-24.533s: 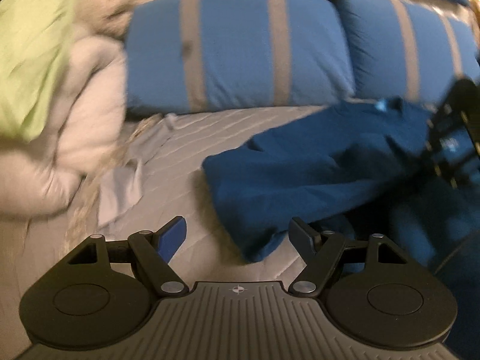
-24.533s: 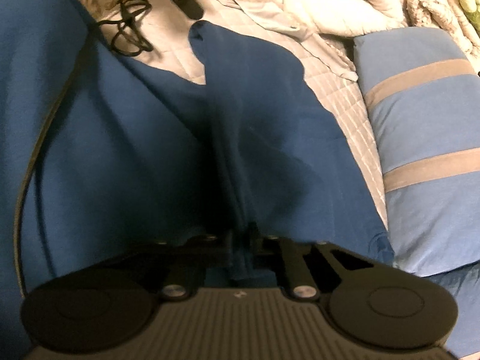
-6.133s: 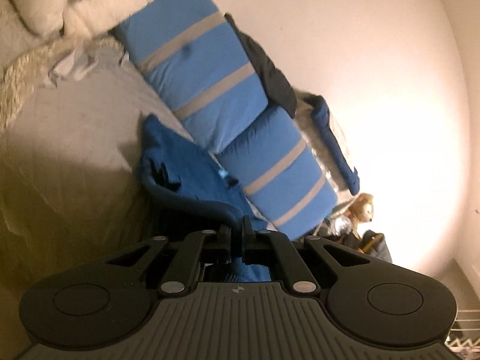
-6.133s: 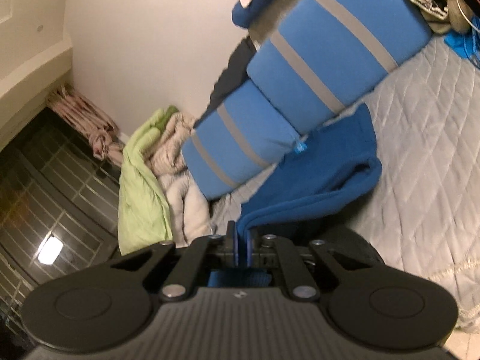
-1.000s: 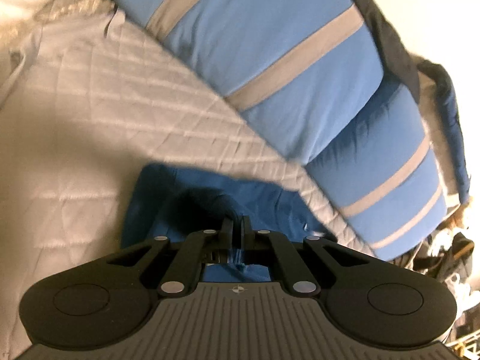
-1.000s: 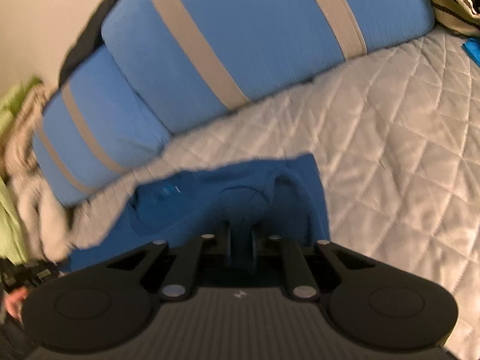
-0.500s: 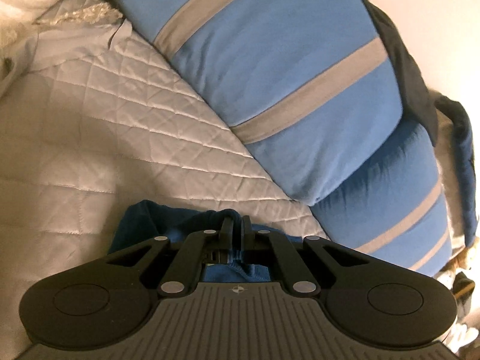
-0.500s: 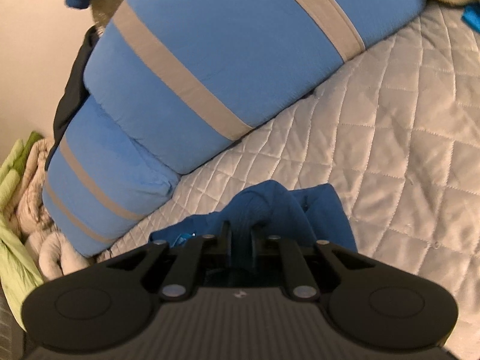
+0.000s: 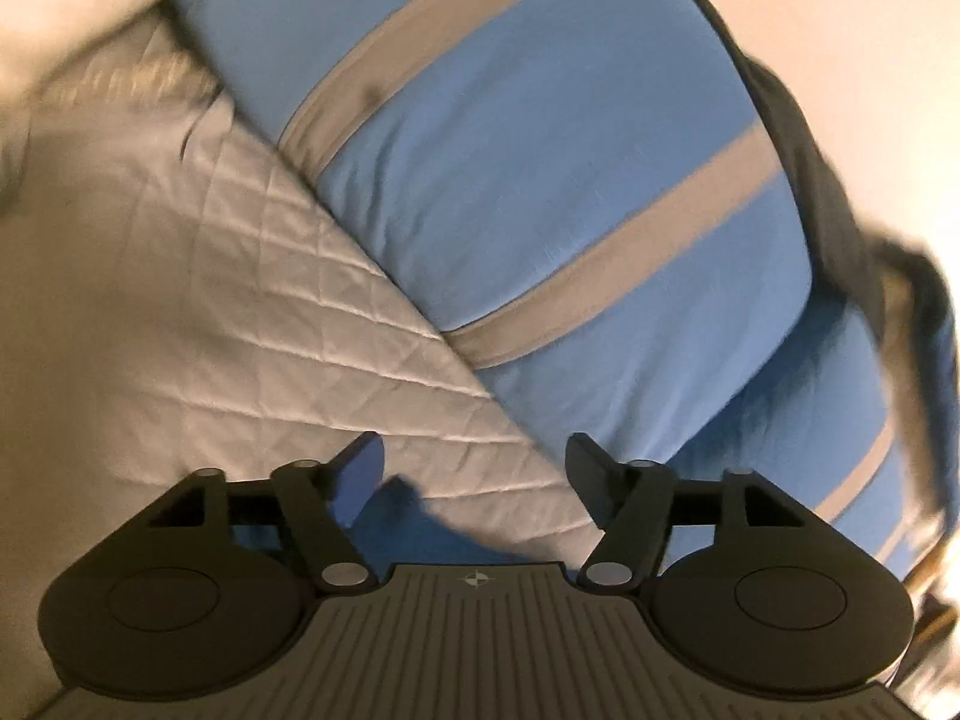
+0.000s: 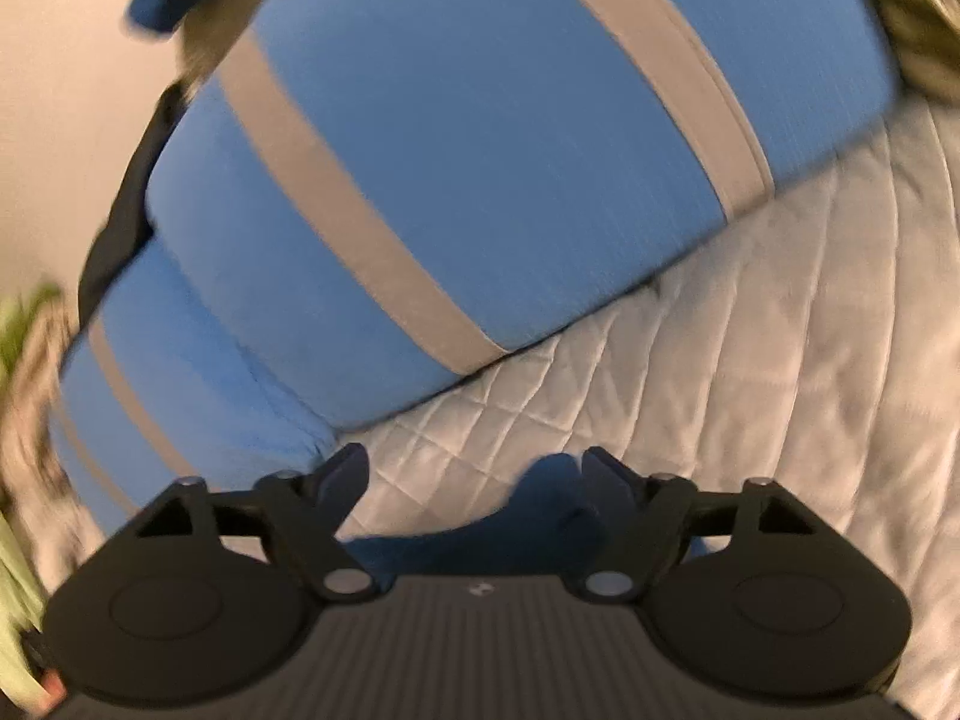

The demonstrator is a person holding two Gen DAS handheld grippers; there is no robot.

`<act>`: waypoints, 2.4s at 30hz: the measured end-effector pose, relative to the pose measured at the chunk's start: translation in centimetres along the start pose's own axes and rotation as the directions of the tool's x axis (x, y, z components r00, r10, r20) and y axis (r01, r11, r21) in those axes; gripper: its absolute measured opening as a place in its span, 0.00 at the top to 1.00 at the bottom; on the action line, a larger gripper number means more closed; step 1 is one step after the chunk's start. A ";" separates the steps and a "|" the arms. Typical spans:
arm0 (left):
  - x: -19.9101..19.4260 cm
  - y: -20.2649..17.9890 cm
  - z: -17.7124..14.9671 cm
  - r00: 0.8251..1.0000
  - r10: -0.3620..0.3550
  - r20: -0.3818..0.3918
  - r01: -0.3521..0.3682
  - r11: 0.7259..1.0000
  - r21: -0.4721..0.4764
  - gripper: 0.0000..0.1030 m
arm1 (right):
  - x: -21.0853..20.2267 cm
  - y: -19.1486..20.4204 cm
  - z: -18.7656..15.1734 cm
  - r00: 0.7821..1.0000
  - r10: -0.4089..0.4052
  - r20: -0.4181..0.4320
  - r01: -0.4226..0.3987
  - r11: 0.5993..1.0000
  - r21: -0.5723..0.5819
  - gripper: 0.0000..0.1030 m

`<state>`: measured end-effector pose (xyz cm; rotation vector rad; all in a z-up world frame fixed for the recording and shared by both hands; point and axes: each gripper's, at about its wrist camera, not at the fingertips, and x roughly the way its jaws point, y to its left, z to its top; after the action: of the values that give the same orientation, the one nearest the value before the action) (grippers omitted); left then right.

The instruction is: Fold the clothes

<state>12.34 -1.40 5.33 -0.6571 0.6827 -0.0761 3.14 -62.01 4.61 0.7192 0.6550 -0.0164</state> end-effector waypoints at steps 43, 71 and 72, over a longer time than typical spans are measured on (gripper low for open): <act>-20.2 -5.6 -14.6 0.996 0.011 0.090 -0.072 0.702 0.709 0.31 | -26.0 -1.6 -3.1 0.973 -0.207 -0.102 0.167 0.936 -0.309 0.00; -17.4 -5.6 -17.7 0.999 0.043 -0.028 -0.017 0.798 0.603 0.32 | -14.4 -12.5 -17.9 0.915 0.329 -0.232 -0.253 0.918 0.305 0.13; -17.4 -5.6 -17.7 0.999 0.045 -0.026 -0.020 0.797 0.603 0.32 | -14.2 -12.4 -18.0 0.916 0.331 -0.227 -0.256 0.917 0.305 0.13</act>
<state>-11.24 -10.67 8.08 -0.0221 0.6584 -0.2657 -20.99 -63.23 -5.03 1.0935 0.8116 0.2851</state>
